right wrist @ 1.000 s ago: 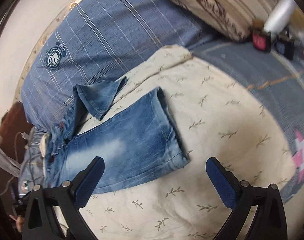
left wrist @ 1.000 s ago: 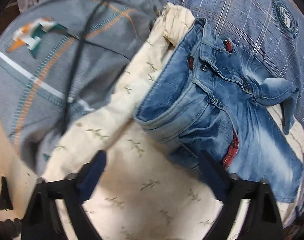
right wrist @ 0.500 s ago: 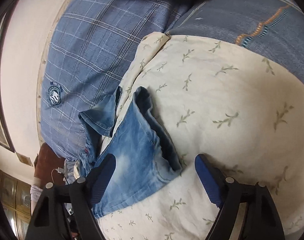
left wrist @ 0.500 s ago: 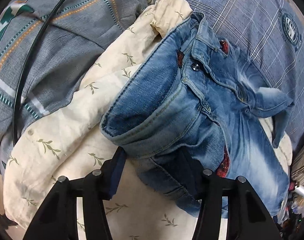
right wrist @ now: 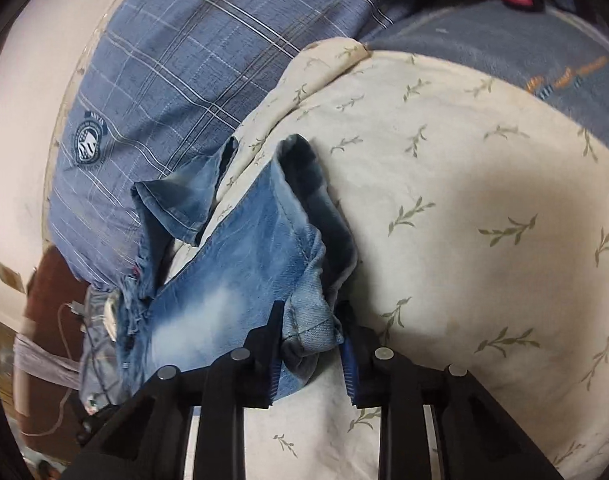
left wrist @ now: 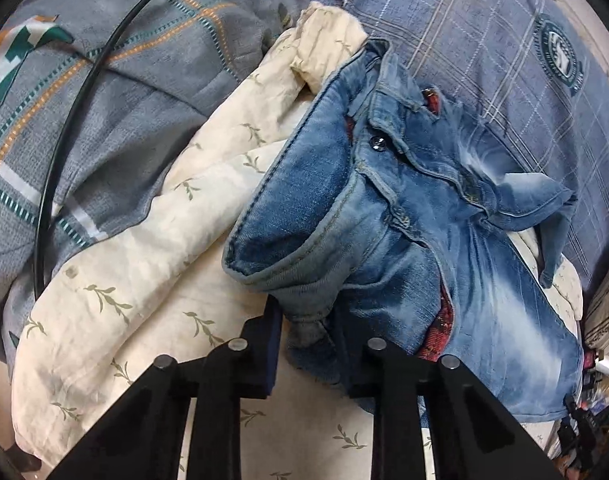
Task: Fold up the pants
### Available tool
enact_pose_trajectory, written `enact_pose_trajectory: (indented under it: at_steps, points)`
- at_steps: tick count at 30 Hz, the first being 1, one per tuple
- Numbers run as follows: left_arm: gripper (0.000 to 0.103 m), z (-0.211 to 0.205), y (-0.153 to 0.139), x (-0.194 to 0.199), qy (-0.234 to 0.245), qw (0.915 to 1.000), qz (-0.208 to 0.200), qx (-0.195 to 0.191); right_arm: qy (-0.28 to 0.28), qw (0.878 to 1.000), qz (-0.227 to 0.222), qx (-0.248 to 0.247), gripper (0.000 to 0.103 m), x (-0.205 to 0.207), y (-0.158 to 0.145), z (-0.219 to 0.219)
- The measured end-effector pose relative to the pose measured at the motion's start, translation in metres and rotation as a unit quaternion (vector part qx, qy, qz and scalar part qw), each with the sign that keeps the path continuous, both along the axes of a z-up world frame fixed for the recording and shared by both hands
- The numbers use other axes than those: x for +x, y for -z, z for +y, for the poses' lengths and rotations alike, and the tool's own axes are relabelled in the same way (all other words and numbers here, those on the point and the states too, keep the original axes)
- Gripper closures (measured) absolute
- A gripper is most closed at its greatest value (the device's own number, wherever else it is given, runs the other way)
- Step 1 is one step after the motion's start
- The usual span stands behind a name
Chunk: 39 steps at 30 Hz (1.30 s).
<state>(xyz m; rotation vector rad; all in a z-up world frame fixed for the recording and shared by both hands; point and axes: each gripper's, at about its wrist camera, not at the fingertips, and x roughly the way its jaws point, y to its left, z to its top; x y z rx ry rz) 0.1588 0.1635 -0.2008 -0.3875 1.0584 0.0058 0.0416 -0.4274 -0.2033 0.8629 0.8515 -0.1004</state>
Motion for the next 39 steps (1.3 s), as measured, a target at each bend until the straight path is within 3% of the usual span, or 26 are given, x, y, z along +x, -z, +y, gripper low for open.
enact_pose_trajectory:
  at_steps: [10,14,18,21,22,24,25,26,29,32,34,36,37,38,39]
  points:
    - [0.086,0.006,-0.036,-0.026,0.018,0.9989,-0.043,-0.002,-0.016,1.000,-0.021,-0.004,0.078,-0.015,-0.024,-0.008]
    - [0.086,0.004,-0.051,-0.046,0.026,0.9981,-0.055,0.007,-0.019,0.999,-0.029,-0.019,0.088,-0.028,-0.042,-0.011]
    - [0.086,-0.001,-0.056,-0.056,0.033,0.9981,-0.049,0.017,-0.026,0.999,-0.030,0.013,0.088,-0.038,-0.044,-0.020]
    - [0.086,0.006,-0.049,-0.052,0.018,0.9993,-0.032,-0.004,-0.017,0.996,-0.012,0.085,0.084,-0.040,-0.027,-0.030]
    - [0.086,0.005,-0.048,-0.053,0.017,0.9994,-0.030,-0.004,-0.018,0.993,-0.016,0.112,0.082,-0.042,-0.021,-0.034]
    - [0.086,0.002,-0.051,-0.053,0.019,0.9993,-0.031,-0.001,-0.015,0.991,-0.015,0.132,0.063,-0.047,-0.014,-0.037]
    - [0.086,0.002,-0.054,-0.055,0.021,0.9992,-0.035,0.002,-0.010,0.991,-0.016,0.135,0.030,-0.050,-0.012,-0.037]
    - [0.086,0.000,-0.057,-0.057,0.024,0.9989,-0.039,0.006,-0.001,0.991,-0.024,0.133,0.019,-0.053,-0.011,-0.038]
    - [0.086,-0.006,-0.064,-0.056,0.033,0.9980,-0.048,0.024,0.014,0.991,-0.051,0.126,0.019,-0.058,-0.012,-0.040]
    - [0.086,-0.007,-0.064,-0.056,0.037,0.9975,-0.051,0.032,0.006,0.992,-0.026,0.127,0.019,-0.044,0.003,-0.038]
    - [0.086,-0.005,-0.062,-0.055,0.034,0.9979,-0.048,0.028,0.017,0.991,-0.009,0.135,0.020,-0.034,0.018,-0.037]
    - [0.086,-0.002,-0.060,-0.055,0.031,0.9983,-0.045,0.022,0.025,0.993,-0.019,0.110,0.029,-0.030,0.014,-0.031]
    - [0.086,-0.001,-0.060,-0.055,0.030,0.9983,-0.045,0.020,0.015,0.996,-0.006,0.091,0.065,-0.026,0.011,-0.026]
    - [0.086,0.001,-0.060,-0.056,0.030,0.9983,-0.046,0.019,0.000,0.996,0.006,0.091,0.083,-0.020,0.012,-0.022]
    - [0.086,0.001,-0.060,-0.057,0.029,0.9983,-0.046,0.019,0.003,0.996,0.013,0.085,0.083,-0.020,0.011,-0.018]
